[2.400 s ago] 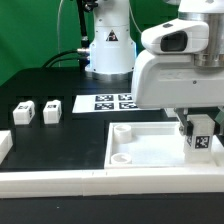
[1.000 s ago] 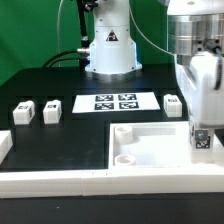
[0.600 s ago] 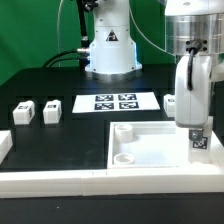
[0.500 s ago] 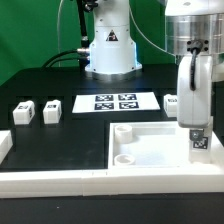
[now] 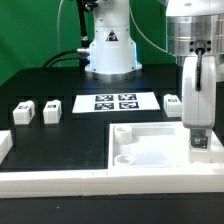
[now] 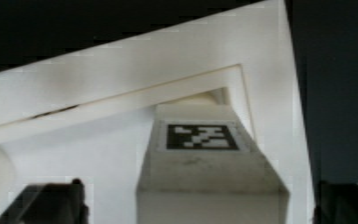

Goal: Assemble one leg

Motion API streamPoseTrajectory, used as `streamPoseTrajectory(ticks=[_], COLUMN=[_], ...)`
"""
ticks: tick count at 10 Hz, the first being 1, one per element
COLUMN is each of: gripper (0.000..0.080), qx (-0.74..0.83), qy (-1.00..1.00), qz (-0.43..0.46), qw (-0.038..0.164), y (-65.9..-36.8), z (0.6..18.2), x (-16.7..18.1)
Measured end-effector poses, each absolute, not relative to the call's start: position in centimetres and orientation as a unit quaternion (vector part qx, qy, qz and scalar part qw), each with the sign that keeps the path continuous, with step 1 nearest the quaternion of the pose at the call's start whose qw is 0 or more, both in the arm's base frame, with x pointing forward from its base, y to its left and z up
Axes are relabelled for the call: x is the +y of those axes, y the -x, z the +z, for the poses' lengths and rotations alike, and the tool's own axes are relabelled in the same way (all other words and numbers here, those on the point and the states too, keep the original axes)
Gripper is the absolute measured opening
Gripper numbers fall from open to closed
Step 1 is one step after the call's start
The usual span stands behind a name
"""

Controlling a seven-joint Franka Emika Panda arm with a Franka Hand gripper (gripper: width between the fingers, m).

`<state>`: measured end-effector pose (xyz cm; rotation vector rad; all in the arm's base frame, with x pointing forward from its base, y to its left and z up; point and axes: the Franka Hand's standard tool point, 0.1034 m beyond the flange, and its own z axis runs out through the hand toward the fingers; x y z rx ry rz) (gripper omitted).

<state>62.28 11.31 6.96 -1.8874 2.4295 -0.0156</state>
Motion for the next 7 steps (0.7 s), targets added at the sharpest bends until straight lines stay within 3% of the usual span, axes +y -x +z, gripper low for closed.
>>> streamPoseTrajectory(ticks=[7], gripper=[0.0649], qx=[0.784], qy=[0.62], qz=[-0.006], qw=[0.033], y=[-62.29], z=[6.96], x=[11.37])
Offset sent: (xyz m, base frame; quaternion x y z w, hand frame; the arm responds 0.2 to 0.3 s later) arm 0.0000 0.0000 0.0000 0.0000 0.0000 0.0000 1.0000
